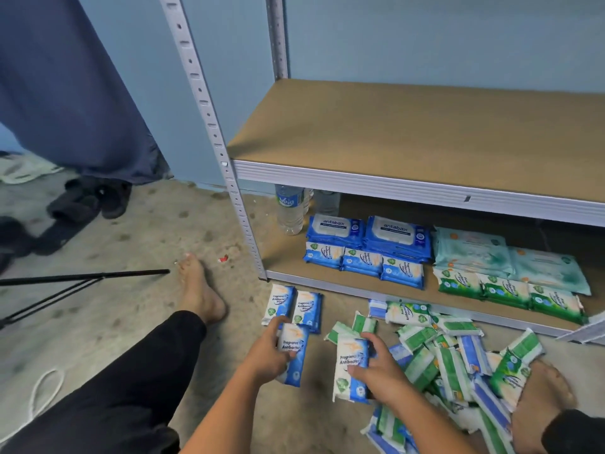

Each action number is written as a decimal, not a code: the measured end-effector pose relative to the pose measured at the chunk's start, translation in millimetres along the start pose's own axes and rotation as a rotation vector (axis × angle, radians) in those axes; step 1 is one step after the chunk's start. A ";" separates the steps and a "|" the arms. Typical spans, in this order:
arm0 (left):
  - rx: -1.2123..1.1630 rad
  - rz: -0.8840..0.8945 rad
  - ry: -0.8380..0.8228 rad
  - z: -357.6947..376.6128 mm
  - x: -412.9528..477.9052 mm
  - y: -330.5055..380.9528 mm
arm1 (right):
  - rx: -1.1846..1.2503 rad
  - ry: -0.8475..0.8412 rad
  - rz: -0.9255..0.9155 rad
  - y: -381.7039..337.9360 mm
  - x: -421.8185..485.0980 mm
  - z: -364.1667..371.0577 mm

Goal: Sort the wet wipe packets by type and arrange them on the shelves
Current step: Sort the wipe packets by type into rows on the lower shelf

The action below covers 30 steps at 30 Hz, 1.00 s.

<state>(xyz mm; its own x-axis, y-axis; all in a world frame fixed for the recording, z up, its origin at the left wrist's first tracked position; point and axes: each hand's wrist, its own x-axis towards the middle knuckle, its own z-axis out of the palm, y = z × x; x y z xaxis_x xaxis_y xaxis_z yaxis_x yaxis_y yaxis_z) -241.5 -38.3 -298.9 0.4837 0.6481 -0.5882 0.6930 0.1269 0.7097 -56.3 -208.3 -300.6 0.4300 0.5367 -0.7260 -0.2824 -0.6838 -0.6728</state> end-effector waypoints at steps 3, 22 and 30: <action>0.004 -0.037 0.023 -6.0 13.3 -11.0 | -0.055 0.003 0.005 1.9 16.1 16.7; 0.051 -0.192 0.169 -24.8 130.6 -98.4 | -0.125 0.183 0.120 25.1 142.7 126.4; 0.108 -0.149 0.241 -13.4 139.8 -109.2 | -0.294 0.268 0.089 35.0 159.4 131.1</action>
<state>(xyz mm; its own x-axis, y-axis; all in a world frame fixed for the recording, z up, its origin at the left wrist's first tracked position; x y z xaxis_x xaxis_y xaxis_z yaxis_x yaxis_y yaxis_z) -256.7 48.5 -453.5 0.2408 0.7894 -0.5646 0.8061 0.1614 0.5694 -110.0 -81.9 -458.6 0.6340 0.3479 -0.6907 -0.0882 -0.8548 -0.5115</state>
